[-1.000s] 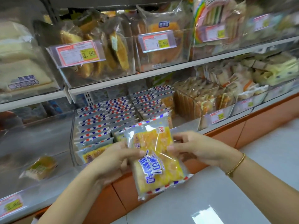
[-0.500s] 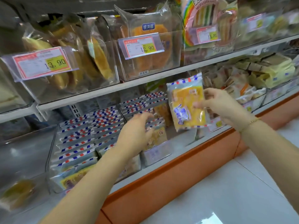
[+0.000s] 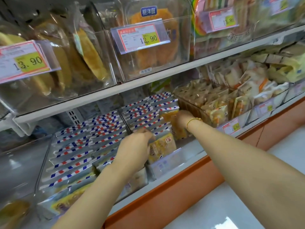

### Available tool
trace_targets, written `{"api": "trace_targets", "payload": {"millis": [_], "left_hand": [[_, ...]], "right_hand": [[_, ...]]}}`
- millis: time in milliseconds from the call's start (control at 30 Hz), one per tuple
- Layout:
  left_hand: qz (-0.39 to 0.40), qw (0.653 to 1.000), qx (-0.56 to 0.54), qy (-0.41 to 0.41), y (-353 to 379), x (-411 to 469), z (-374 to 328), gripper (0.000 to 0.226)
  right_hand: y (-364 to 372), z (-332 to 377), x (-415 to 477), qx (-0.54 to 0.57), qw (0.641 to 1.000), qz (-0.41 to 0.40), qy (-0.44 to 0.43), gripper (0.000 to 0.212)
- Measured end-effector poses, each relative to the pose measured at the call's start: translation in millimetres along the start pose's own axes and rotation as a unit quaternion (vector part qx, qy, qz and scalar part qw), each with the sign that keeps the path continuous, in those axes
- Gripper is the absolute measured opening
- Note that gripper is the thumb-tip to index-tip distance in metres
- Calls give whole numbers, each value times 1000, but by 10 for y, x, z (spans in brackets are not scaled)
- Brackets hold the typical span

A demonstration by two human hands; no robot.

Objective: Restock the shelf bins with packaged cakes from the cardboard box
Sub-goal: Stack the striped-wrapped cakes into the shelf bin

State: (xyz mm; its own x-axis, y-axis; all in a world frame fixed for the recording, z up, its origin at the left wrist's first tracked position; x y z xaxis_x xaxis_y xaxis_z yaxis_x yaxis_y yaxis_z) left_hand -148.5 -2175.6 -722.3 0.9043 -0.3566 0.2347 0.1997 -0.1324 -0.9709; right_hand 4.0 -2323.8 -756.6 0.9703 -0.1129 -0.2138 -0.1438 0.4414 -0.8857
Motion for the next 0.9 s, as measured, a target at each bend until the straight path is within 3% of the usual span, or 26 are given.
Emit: {"api": "trace_targets", "payload": {"millis": [100, 267, 400, 533, 667, 700, 767, 900], "left_hand": [[10, 1000, -8, 6, 63, 37, 26, 33], [0, 1000, -24, -1, 15, 13, -16, 36], [-13, 998, -68, -6, -65, -95, -47, 42], [-47, 994, -98, -17, -270, -407, -13, 38], [-97, 984, -143, -34, -553, -1028, 94, 11], [-109, 982, -145, -44, -616, -1224, 144, 19], [-117, 982, -135, -62, -722, -1653, 253, 35], [-75, 985, -114, -102, -851, -2562, 509, 43]], "right_hand": [[115, -45, -6, -55, 998, -10, 2, 26], [237, -4, -173, -109, 986, 128, -18, 33], [198, -44, -300, -220, 969, 105, -43, 34], [-49, 13, -570, -204, 976, 17, -73, 24], [-384, 281, -1345, -155, 962, -175, -140, 24], [-391, 375, -1639, -154, 953, -191, -176, 28], [-268, 589, -2175, -172, 940, -165, -246, 32], [250, 985, -3055, -211, 908, -33, -361, 38]]}}
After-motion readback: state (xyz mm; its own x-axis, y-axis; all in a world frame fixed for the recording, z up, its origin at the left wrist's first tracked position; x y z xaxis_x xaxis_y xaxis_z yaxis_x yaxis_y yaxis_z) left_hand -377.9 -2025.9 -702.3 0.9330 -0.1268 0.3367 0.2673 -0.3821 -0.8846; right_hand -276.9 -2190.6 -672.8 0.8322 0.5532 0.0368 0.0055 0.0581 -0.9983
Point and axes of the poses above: each hand's wrist, its own x-axis towards the middle knuckle, its own y-axis out of the palm, z = x × y, the point moved 3 cm from there along x, towards the middle knuckle, and after that the axes turned 13 degrees about y, right-handed, at the moved point
